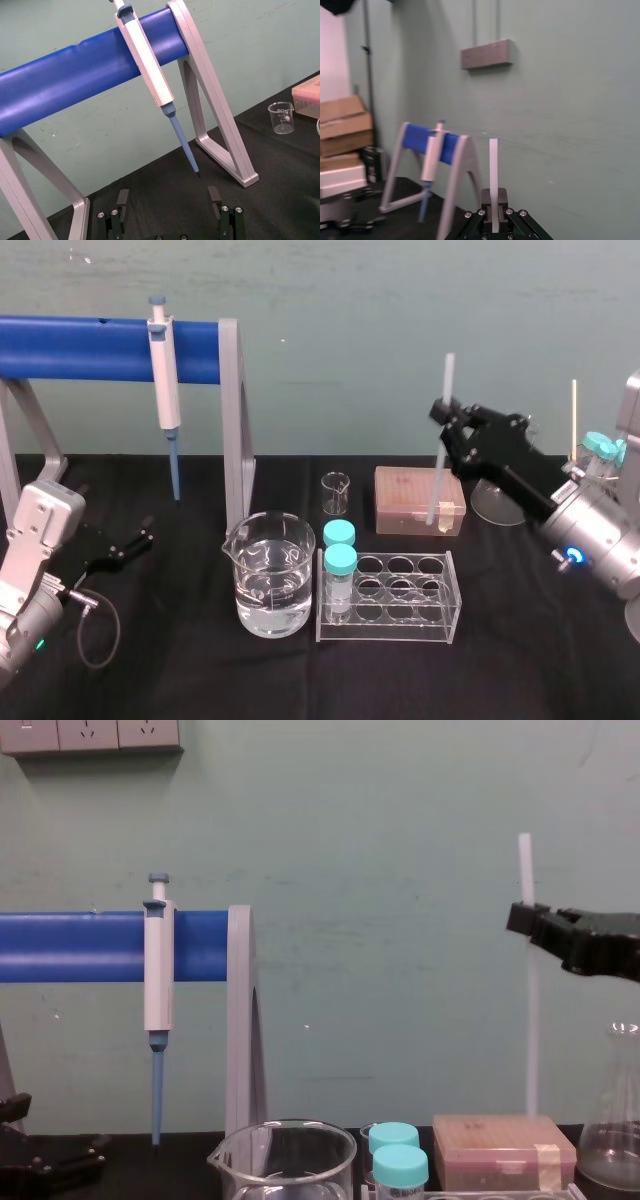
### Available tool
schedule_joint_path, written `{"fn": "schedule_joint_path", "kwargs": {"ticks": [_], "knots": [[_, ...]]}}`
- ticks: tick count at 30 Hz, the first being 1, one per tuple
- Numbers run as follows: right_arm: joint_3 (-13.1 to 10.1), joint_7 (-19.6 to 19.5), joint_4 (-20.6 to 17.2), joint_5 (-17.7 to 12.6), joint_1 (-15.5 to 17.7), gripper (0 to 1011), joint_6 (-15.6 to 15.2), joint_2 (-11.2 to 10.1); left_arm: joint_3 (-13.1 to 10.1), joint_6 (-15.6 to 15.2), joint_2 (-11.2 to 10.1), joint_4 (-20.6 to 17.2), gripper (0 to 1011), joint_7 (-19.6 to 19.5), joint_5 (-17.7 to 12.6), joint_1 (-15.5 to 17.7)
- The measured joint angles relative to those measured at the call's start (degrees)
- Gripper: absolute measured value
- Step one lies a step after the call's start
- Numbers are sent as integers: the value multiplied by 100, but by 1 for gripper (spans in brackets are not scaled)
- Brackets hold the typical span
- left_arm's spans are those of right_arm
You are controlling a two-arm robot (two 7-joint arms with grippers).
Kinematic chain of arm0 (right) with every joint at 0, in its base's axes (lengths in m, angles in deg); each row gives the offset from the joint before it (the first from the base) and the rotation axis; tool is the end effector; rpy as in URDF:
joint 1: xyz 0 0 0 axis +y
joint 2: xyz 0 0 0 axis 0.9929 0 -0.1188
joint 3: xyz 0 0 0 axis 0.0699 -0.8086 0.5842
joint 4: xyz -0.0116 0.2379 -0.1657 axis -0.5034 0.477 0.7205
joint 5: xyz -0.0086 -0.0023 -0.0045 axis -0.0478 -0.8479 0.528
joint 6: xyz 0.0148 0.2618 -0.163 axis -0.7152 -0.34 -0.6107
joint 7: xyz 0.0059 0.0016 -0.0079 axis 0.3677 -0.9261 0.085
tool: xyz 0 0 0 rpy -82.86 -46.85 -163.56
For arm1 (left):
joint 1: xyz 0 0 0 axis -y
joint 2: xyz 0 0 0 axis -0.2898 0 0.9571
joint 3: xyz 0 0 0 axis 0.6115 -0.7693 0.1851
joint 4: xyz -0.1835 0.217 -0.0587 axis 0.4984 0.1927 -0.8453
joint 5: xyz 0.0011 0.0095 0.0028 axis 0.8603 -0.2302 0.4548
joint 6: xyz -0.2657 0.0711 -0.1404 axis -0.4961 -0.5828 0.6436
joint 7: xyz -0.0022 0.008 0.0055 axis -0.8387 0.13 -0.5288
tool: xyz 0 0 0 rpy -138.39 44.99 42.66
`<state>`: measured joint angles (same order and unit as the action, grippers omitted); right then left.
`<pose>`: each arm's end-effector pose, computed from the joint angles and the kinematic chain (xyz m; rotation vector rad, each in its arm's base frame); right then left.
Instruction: Pick up the stirring rod with one hand, then place it down.
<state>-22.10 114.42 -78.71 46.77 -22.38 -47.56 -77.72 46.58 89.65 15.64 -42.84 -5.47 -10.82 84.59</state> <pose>0.3932 -0.0577 -0.2251 0.1829 -0.1647 -0.8561 0.3580 0.0827 -0.3023 0.3047 -0.2849 1.2480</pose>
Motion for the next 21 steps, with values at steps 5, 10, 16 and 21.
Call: {"fn": "schedule_joint_path", "kwargs": {"ticks": [5,10,16,21], "knots": [[161,375,226,-192,-12,66,253,8,0,0,0,0,1000,0,0,0],[324,501,482,-223,-56,65,468,48,0,0,0,0,1000,0,0,0],[421,449,760,-80,-104,65,733,129,0,0,0,0,1000,0,0,0],[443,385,901,47,-142,66,918,206,0,0,0,0,1000,0,0,0]]}}
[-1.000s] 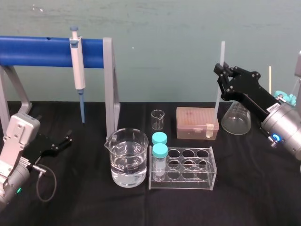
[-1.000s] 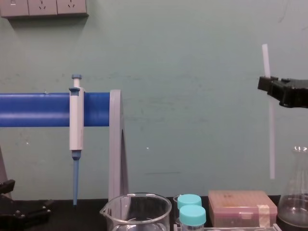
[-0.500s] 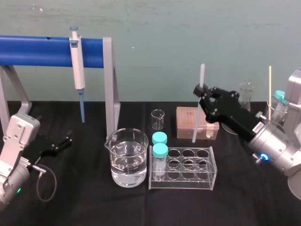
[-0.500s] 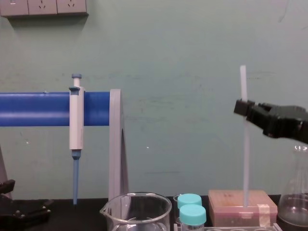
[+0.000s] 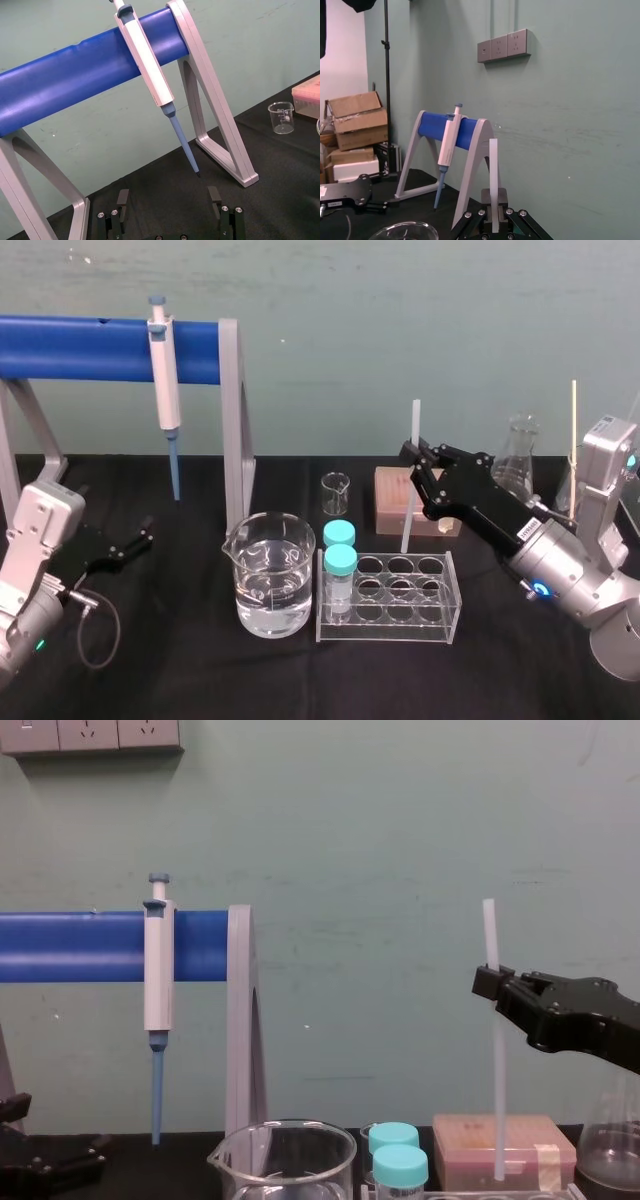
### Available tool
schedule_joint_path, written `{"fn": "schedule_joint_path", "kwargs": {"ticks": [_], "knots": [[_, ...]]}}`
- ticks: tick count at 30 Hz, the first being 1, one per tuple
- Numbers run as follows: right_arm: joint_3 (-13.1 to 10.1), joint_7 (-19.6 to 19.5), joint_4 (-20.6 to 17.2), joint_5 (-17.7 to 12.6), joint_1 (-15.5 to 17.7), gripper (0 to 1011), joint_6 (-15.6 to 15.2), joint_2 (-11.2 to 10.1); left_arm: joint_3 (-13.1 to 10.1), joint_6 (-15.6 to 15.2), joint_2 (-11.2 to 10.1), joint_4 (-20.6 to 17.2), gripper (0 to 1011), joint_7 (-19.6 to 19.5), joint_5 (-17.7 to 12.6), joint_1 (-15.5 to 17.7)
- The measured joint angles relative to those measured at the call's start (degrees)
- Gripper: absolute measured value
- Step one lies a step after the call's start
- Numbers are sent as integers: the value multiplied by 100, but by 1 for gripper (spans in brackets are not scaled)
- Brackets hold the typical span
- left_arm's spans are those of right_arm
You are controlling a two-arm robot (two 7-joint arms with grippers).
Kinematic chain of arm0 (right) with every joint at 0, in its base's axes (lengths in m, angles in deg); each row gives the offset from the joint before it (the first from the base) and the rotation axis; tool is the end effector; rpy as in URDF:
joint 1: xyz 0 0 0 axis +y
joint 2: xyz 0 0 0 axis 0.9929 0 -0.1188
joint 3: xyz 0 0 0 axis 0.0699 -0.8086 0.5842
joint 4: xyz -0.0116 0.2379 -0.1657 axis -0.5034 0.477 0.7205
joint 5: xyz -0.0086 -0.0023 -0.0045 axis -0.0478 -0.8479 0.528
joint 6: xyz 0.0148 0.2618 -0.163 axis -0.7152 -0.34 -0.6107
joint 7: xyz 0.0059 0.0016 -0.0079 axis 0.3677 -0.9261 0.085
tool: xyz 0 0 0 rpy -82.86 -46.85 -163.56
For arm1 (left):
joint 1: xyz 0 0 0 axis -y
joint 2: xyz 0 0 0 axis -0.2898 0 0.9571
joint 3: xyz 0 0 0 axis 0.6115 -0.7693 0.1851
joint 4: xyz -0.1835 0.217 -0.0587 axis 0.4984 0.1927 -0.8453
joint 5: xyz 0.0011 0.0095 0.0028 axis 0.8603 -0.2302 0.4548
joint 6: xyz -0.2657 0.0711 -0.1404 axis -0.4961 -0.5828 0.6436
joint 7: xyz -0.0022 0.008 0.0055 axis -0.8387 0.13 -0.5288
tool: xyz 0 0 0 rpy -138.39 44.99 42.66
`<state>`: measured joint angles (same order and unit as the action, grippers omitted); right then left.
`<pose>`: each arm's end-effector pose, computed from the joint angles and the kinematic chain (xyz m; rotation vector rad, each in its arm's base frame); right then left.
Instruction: Pick up the stirring rod with one hand, then place it down.
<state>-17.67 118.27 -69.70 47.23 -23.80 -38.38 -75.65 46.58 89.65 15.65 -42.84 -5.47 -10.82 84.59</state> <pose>0.4005 -0.0441 -0.2714 0.1950 -0.1775 -0.7885 0.3580 0.0827 -0.3023 0.3046 -0.2848 1.2480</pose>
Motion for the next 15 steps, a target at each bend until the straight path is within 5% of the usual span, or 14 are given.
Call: {"fn": "schedule_joint_path", "kwargs": {"ticks": [15], "knots": [[23,12,133,62,-60,65,41,85,0,0,0,0,1000,0,0,0]]}}
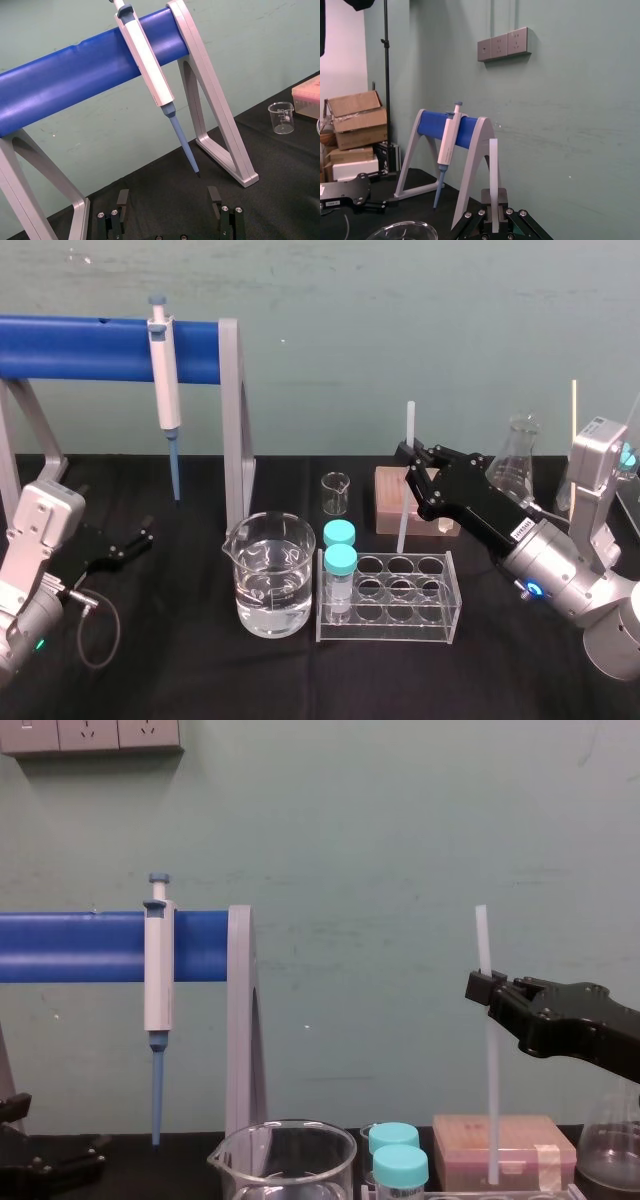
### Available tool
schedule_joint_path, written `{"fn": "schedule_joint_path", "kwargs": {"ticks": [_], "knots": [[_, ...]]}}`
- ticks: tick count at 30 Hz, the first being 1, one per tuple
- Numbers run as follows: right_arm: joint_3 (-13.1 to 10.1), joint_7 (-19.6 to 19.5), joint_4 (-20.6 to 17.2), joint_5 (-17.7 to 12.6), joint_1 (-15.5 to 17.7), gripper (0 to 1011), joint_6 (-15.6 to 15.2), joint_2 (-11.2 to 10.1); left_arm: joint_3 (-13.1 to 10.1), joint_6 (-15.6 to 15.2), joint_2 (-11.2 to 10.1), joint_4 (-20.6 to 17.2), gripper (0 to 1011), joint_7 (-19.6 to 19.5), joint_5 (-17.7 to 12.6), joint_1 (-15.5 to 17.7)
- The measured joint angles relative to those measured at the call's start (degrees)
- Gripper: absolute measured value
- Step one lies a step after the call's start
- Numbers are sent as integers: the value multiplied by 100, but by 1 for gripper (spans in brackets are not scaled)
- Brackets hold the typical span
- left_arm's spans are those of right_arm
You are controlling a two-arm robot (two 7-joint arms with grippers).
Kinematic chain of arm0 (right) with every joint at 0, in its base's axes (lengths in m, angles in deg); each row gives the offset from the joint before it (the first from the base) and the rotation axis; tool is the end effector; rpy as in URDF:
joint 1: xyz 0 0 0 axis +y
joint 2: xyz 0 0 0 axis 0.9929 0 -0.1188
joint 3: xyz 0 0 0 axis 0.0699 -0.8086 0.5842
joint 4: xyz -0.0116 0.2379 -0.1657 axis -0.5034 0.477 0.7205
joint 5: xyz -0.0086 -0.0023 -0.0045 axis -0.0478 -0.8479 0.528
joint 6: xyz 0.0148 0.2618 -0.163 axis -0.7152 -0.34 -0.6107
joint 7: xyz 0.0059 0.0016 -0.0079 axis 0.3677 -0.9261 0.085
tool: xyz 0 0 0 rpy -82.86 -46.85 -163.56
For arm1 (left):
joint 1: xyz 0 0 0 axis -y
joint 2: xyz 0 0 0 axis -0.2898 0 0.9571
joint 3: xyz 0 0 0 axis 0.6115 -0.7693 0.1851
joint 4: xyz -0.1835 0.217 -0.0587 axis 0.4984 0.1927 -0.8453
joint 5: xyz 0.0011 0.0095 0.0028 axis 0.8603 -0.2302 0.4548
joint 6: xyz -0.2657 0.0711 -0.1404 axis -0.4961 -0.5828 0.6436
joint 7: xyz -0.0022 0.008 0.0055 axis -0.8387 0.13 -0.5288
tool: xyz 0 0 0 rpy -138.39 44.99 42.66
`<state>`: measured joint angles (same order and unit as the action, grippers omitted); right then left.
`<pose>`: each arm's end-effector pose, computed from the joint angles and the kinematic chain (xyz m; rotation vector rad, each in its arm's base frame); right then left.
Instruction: Pick up the stirring rod with one hand, then place it down.
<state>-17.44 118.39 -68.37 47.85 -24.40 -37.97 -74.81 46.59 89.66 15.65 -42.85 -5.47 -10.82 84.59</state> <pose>0.4035 -0.0406 -0.2750 0.1929 -0.1760 -0.7884 0.3581 0.0827 -0.3022 0.3042 -0.2851 1.2481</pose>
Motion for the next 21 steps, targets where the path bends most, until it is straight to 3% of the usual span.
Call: {"fn": "schedule_joint_path", "kwargs": {"ticks": [21], "knots": [[-10,-22,-33,8,113,66,-122,-41,0,0,0,0,1000,0,0,0]]}}
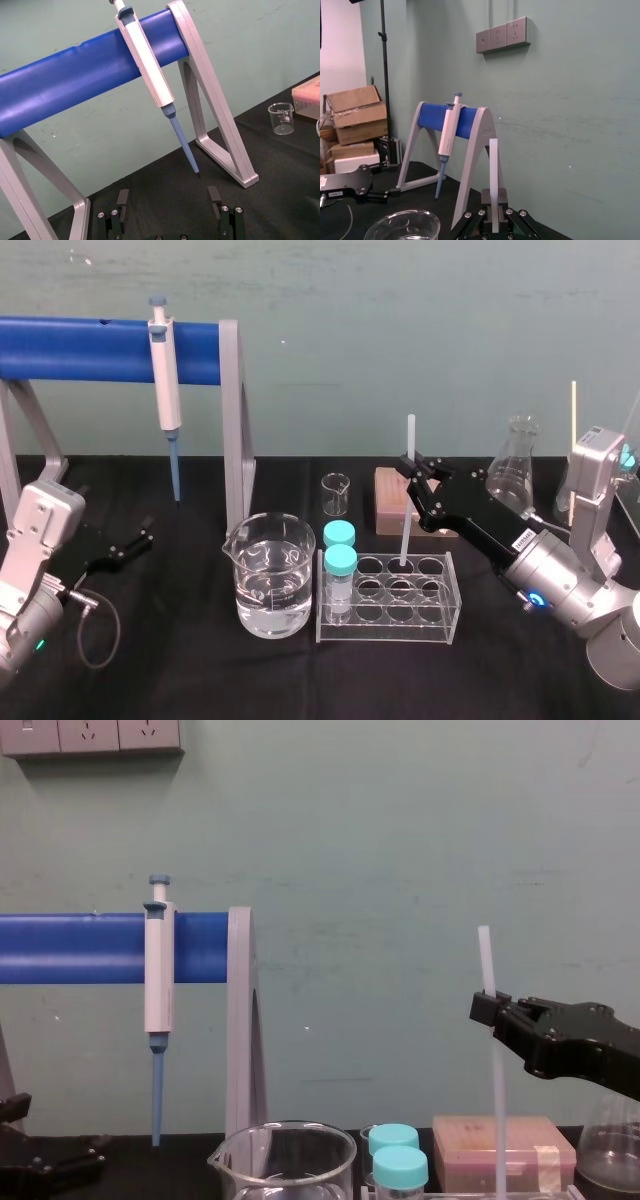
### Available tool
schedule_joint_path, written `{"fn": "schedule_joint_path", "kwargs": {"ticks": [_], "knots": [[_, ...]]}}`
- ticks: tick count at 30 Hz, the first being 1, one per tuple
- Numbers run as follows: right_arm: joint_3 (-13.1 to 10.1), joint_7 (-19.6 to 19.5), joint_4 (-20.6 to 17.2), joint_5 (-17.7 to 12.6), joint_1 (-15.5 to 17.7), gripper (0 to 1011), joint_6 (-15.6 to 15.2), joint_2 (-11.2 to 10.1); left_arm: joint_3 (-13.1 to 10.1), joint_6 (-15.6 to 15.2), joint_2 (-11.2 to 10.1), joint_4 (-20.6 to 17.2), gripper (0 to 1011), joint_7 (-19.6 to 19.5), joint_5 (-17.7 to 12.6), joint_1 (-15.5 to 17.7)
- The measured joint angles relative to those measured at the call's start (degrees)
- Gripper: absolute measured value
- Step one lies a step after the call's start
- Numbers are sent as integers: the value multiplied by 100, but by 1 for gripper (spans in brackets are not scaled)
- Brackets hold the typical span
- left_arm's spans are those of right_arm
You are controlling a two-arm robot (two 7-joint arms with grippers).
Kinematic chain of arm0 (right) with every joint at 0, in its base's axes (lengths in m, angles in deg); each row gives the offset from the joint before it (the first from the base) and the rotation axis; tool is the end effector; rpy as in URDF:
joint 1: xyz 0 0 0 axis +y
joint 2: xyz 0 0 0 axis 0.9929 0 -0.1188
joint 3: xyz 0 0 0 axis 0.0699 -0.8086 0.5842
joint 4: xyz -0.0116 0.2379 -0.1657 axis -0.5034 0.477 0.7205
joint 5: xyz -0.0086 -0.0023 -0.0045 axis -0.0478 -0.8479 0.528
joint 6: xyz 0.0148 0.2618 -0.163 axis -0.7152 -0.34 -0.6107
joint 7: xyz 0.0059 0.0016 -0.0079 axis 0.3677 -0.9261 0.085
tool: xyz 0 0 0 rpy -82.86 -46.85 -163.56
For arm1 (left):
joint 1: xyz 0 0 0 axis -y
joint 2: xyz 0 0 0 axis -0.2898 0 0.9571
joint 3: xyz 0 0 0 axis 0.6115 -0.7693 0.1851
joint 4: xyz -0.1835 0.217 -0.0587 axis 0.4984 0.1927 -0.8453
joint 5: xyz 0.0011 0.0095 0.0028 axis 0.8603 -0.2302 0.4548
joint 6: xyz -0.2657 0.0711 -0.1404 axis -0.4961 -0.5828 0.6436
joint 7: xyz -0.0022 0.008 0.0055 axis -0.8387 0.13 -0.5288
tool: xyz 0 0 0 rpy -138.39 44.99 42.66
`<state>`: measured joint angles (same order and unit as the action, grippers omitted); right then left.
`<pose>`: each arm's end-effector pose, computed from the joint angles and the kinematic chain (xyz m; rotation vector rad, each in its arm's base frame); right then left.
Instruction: Pick up the stirring rod with one hand, then place it down.
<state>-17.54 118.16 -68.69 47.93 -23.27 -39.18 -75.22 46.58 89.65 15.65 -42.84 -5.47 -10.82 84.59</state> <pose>0.3980 -0.0430 -0.2810 0.1693 -0.1473 -0.7942 0.3580 0.0827 -0.3023 0.3046 -0.2848 1.2480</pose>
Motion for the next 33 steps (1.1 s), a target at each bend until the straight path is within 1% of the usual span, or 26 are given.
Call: {"fn": "schedule_joint_path", "kwargs": {"ticks": [6,11,22,33], "knots": [[14,-64,71,79,13,66,32,31,0,0,0,0,1000,0,0,0],[9,-136,202,139,27,66,70,93,0,0,0,0,1000,0,0,0],[-59,-130,423,116,68,65,208,220,0,0,0,0,1000,0,0,0],[-93,-88,464,112,66,66,276,294,0,0,0,0,1000,0,0,0]]}}
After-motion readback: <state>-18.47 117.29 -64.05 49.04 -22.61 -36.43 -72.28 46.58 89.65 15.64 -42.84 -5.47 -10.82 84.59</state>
